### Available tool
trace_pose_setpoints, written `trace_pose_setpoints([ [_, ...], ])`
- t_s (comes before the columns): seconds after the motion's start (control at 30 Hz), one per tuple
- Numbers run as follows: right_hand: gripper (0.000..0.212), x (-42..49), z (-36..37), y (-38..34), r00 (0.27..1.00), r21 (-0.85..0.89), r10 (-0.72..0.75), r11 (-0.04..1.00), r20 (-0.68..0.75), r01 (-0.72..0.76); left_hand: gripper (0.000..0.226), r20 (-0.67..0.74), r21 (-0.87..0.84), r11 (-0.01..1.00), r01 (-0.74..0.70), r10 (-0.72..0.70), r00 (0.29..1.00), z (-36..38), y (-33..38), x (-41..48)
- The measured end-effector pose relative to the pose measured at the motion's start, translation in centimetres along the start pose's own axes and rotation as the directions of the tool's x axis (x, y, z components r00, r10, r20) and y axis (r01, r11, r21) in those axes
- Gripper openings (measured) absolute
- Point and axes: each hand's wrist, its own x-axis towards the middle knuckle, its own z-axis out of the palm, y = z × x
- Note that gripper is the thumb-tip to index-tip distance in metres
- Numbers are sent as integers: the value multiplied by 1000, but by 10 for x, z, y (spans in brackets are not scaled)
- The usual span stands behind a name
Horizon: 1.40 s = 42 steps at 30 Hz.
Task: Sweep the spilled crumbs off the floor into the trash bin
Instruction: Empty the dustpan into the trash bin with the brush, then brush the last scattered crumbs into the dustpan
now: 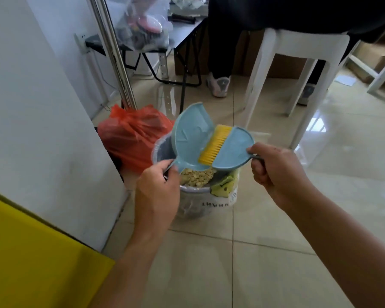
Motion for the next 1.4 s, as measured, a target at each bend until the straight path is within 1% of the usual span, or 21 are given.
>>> trace_pose_setpoints([
  [0.03,12,-10,-8,3,999,53,-20,998,25,18,26,53,-71,997,42,-38,998,-1,7,-6],
  [0.1,24,-30,-27,13,999,140,-34,990,41,28,34,192,-240,956,171,-126,973,0,20,-25],
  [0.17,28,-49,-49,25,999,188,-35,982,1,34,28,298,-356,897,262,-156,942,3,26,-45],
  [0.27,23,-74,-92,50,996,230,5,973,-89,16,28,433,-351,882,314,-144,890,16,22,-76],
  [0.4,21,-103,-150,95,977,237,138,967,-162,-97,29,603,-234,864,446,-230,764,38,-2,-121],
  [0.53,25,-131,-194,129,948,95,219,975,-232,-202,29,652,-86,856,509,-338,678,47,-40,-161],
  [0.57,24,-136,-202,132,945,15,207,978,-255,-210,27,653,-49,851,523,-369,662,48,-51,-168],
  [0.63,15,-142,-219,134,942,-246,142,944,-305,-221,26,634,33,852,522,-422,648,49,-72,-181],
  [0.67,15,-143,-227,133,947,-417,84,883,-311,-216,27,622,67,852,520,-443,645,49,-82,-186],
  [0.7,18,-142,-235,134,958,-601,18,775,-286,-195,28,610,90,847,524,-463,643,48,-90,-190],
  [0.73,20,-141,-241,137,969,-780,-44,603,-245,-170,29,597,108,839,534,-484,640,47,-97,-194],
  [0.77,20,-140,-243,140,975,-911,-88,382,-204,-156,29,584,122,830,545,-504,637,46,-103,-197],
  [0.8,21,-140,-242,147,981,-974,-109,180,-162,-141,29,570,136,822,553,-521,635,45,-107,-199],
  [0.83,21,-141,-238,157,987,-993,-110,24,-114,-112,31,556,147,816,559,-535,636,44,-110,-201],
  [0.9,15,-146,-220,184,998,-988,-60,-152,-4,-14,32,539,134,809,573,-544,643,44,-112,-203],
  [0.97,6,-158,-192,211,997,-962,15,-262,79,81,32,524,95,809,580,-536,662,45,-112,-205],
  [1.03,7,-180,-163,227,989,-942,77,-303,126,144,29,501,62,820,568,-518,693,46,-111,-205],
  [1.13,28,-215,-138,236,971,-953,114,-199,211,230,29,478,54,845,532,-489,729,46,-111,-204],
  [1.2,30,-234,-140,237,960,-945,130,-186,246,267,31,489,40,850,525,-475,731,46,-111,-206],
  [1.3,25,-241,-160,222,964,-945,124,-204,235,256,36,512,2,851,525,-452,731,43,-109,-209],
  [1.4,25,-210,-178,207,988,-961,-2,-231,157,153,33,510,13,859,512,-446,736,39,-112,-212],
])
